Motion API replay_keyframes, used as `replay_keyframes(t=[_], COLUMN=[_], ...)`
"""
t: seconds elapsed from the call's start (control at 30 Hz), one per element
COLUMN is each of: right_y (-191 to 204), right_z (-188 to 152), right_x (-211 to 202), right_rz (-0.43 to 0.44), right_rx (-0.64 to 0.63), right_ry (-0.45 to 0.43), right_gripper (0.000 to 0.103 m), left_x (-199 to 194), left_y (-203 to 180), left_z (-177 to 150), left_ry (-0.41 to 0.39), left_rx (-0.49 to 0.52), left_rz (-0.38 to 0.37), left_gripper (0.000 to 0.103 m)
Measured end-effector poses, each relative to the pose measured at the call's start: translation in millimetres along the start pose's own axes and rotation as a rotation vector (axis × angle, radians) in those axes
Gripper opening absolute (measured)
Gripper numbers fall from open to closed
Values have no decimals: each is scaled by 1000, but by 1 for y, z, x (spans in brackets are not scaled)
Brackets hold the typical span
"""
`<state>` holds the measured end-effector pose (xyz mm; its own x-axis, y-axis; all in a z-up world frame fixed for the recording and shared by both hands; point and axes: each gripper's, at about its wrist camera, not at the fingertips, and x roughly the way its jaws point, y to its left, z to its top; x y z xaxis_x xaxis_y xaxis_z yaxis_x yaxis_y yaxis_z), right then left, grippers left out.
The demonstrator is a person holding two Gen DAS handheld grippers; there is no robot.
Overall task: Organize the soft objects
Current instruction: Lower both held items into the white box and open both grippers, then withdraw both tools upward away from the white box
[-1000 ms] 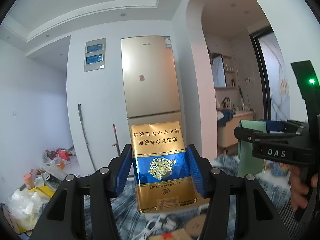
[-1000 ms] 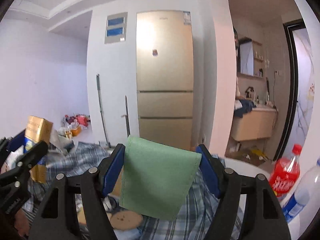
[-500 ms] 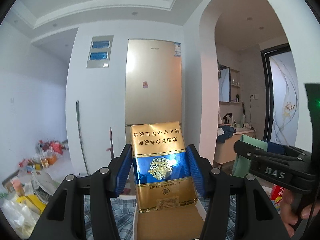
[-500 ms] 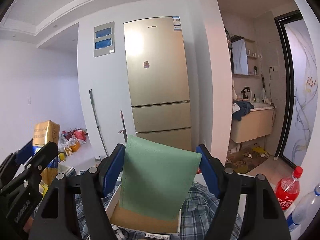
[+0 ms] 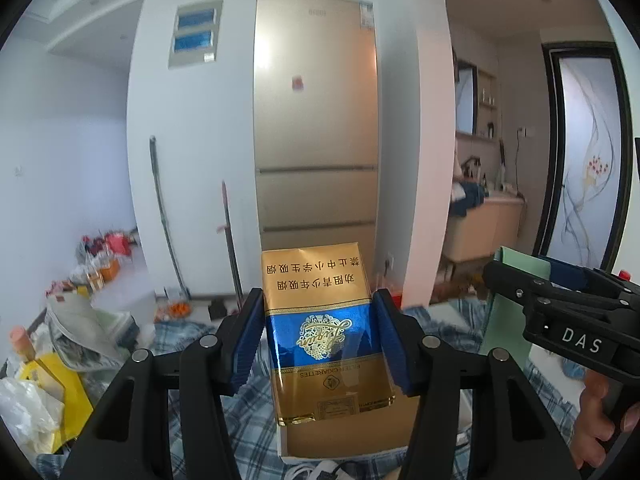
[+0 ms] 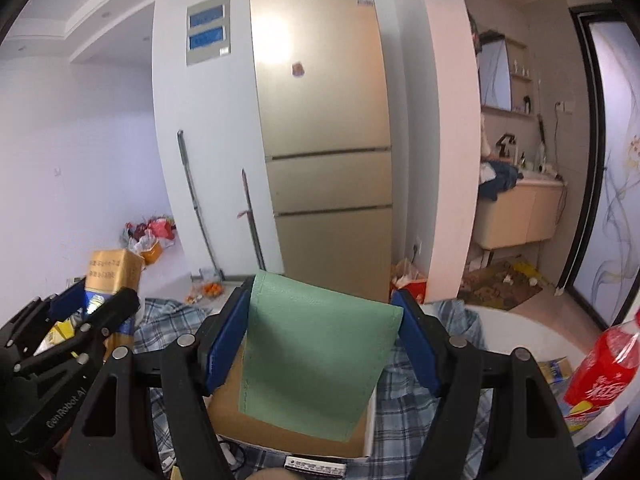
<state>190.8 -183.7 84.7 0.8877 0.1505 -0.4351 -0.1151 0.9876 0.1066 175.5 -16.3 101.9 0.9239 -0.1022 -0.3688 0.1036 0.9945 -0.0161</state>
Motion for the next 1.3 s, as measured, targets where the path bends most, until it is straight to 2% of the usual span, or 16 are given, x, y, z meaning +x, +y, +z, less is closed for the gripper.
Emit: replay_keyframes(t=[0.1,0.4,0.5,0.73,0.93,1.0,1.07,1.1,1.13,1.2,1.3], right_y=[-3,-7,-6,-1,3,3,4,4,3,1,-5], right_z=[-10,-41,-50,-72,-81,-81,-82,-80,-80,-78,-75], right_x=[22,86,104,135,143,142,141,142,143,143,141], right_rz=[20,1,-1,10,14,16,18,22,21,9,13], right_rx=[16,-13,-25,-47,-73,-75,-71,-66,-60,-47,-9], right_ry=[53,227,286,395,425,426,426,425,424,424,414], right_gripper=[71,71,71,71,71,71,72,72,73,82,84], left_x=[21,89,112,137,138,141,143,142,140,138,135], left_y=[0,6,8,13,9,9,9,9,9,9,11], left_z=[-8,-46,-62,-85,-89,-90,-90,-90,-89,-87,-85], left_ry=[58,246,307,417,438,450,457,447,431,421,408], left_rx=[-1,28,46,27,26,26,28,29,31,35,28], left_rz=[-1,0,37,10,-2,4,10,14,21,26,24], left_gripper=[57,57,57,57,57,62,80,82,83,84,85])
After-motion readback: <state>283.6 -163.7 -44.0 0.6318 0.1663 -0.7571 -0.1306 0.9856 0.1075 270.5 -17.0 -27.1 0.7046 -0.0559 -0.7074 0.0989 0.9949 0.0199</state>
